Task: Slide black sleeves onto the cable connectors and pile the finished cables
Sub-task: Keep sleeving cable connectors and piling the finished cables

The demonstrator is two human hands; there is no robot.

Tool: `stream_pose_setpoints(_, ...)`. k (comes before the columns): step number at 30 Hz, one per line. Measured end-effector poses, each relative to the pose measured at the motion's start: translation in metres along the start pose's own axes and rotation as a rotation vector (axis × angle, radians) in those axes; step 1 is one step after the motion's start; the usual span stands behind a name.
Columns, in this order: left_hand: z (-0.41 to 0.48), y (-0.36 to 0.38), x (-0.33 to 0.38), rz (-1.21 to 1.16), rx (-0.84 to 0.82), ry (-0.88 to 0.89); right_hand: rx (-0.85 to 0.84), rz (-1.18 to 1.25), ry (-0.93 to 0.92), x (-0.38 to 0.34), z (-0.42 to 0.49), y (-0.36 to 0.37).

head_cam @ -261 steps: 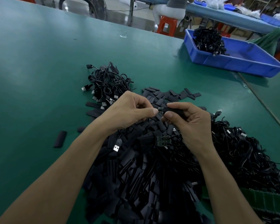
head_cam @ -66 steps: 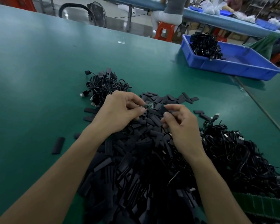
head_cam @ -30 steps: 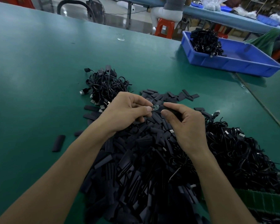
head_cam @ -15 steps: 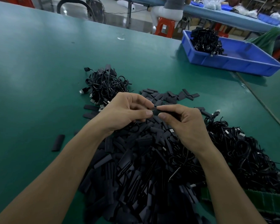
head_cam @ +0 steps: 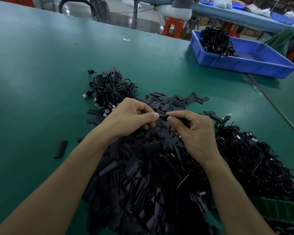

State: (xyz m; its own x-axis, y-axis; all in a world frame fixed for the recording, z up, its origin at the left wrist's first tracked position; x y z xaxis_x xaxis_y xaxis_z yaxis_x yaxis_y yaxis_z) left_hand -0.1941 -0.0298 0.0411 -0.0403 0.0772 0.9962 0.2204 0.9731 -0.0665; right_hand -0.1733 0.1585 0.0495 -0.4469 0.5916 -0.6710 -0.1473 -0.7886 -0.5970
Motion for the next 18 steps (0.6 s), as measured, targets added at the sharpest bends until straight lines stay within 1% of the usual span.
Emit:
stream_pose_setpoints(5,-0.0007,-0.0025,-0.0027,0.016,-0.02,-0.074,0.004,0.031,0.006,-0.0005,-0.0016,0.0021)
stream_pose_setpoints(11,-0.002,-0.0005,0.0005,-0.054,-0.02,-0.073,-0.031,0.015,0.011,-0.0036,0.0002,0.0052)
stream_pose_setpoints(18,-0.0032,0.0007,0.0019,-0.127,-0.03,-0.085,-0.014,0.03,0.021,-0.0064,0.0001,0.0057)
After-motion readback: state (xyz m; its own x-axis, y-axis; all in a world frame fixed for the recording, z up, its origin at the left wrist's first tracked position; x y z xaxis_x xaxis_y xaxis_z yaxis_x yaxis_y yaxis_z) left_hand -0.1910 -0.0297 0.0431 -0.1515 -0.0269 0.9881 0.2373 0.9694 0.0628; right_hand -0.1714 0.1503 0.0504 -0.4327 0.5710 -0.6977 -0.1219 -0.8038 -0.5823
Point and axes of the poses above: each hand's wrist, its own z-axis towards the middle knuckle, its own y-axis out of the palm, x = y × z, the point moved 4 cm from there along z, towards the middle knuckle, and after that the axes turned 12 degrees about -z, right-handed, at the moved point
